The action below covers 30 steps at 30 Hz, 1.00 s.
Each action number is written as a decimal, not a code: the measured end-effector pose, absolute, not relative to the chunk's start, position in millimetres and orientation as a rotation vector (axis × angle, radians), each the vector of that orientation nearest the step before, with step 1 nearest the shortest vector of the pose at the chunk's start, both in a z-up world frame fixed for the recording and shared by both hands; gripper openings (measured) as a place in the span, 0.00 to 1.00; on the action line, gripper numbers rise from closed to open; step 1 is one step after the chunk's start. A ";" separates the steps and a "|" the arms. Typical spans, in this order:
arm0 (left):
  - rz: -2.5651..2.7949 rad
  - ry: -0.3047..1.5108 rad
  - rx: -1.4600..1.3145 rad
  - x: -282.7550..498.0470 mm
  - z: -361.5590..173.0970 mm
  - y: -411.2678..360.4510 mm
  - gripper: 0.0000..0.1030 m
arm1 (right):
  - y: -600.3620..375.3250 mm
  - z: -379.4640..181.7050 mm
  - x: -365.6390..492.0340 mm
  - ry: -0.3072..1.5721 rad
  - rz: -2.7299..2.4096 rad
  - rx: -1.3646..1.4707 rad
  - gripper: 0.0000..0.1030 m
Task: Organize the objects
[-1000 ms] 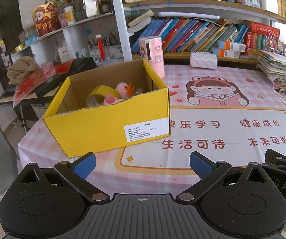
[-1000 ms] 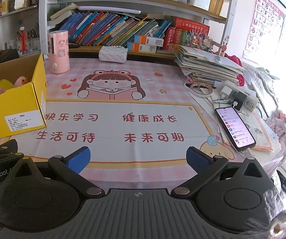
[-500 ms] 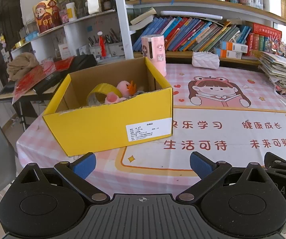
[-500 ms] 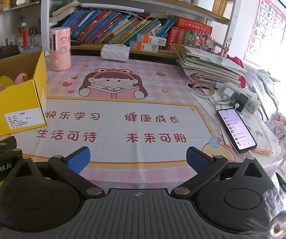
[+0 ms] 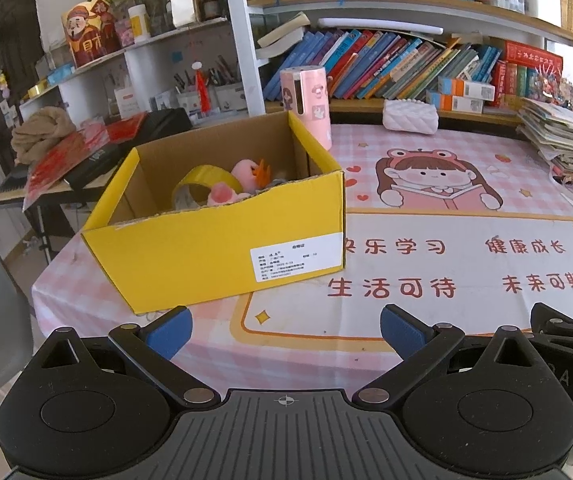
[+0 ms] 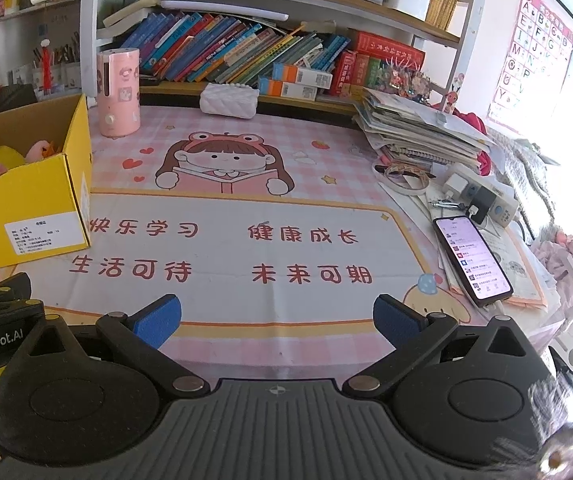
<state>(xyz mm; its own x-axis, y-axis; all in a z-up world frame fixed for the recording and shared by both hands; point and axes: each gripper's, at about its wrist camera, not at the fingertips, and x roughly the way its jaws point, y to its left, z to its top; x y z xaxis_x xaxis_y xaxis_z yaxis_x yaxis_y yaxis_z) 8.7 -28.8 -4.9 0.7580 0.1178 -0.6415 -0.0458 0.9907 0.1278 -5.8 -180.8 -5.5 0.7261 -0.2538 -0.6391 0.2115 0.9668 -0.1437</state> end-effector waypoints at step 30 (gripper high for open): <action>0.095 0.727 0.114 8.9 -6.9 -30.9 0.99 | -179.5 -10.7 -8.0 0.728 -0.275 -0.084 1.00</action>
